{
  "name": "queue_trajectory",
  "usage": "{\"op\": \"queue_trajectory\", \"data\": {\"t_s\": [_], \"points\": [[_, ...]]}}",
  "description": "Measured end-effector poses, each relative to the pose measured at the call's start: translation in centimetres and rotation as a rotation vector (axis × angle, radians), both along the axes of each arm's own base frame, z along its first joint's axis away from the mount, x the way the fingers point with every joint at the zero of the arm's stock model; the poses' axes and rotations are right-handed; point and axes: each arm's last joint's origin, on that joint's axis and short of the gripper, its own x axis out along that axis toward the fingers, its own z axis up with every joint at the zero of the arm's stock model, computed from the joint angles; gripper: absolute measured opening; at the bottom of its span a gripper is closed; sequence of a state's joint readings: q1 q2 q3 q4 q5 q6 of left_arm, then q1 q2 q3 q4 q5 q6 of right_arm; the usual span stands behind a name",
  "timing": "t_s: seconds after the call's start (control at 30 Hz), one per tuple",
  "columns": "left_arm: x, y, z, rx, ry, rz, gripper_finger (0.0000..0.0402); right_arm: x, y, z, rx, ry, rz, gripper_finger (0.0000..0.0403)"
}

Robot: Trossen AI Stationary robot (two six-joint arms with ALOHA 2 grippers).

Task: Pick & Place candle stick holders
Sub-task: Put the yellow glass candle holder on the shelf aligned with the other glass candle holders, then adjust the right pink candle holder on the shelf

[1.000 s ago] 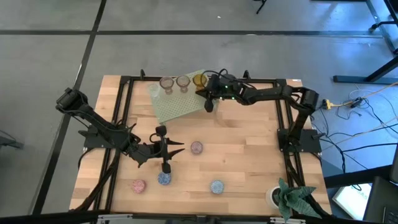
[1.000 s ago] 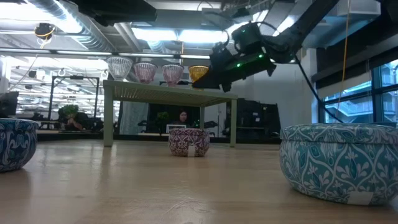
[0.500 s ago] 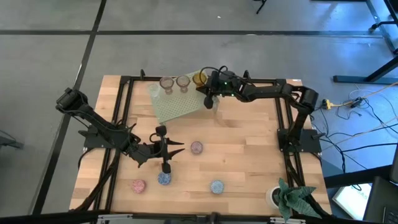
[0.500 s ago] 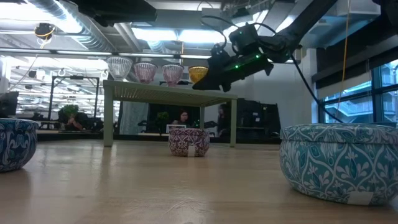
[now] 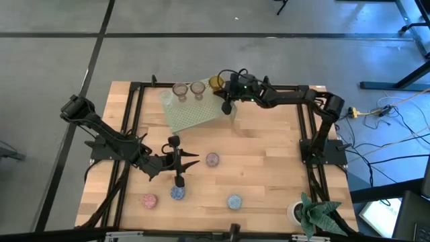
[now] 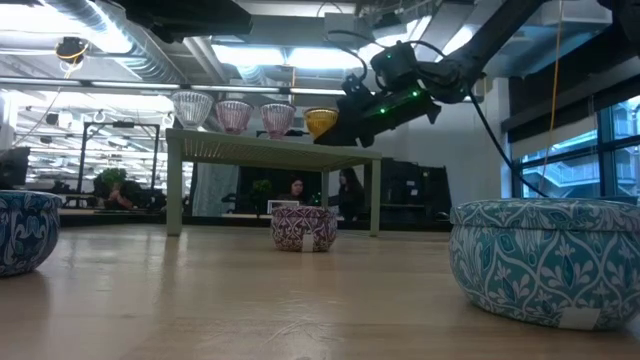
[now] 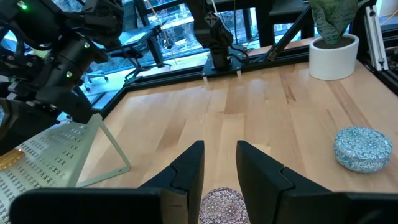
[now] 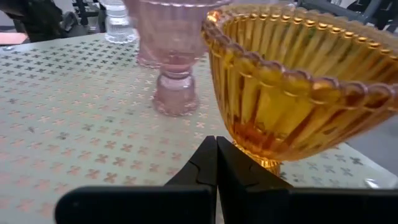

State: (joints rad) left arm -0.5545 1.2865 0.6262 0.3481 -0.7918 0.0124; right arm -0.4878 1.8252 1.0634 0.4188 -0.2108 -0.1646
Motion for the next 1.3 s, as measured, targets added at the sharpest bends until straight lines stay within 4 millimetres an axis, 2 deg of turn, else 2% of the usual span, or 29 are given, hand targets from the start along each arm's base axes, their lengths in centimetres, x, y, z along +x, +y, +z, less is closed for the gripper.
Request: {"op": "queue_trajectory", "data": {"t_s": [1.03,1.17,1.3], "points": [[0.0,0.0,0.0,0.002,0.000,0.002,0.0088,-0.5,-1.6,0.7,-0.045,-0.031,0.022,0.0000],[0.0,0.0,0.0,0.002,0.000,0.002,0.0088,-0.6,-1.5,0.5,-0.028,-0.007,0.022,0.0000],[0.0,0.0,0.0,0.001,0.000,0.002,0.0088,-0.1,-0.5,0.1,0.003,0.022,0.045,0.0000]]}}
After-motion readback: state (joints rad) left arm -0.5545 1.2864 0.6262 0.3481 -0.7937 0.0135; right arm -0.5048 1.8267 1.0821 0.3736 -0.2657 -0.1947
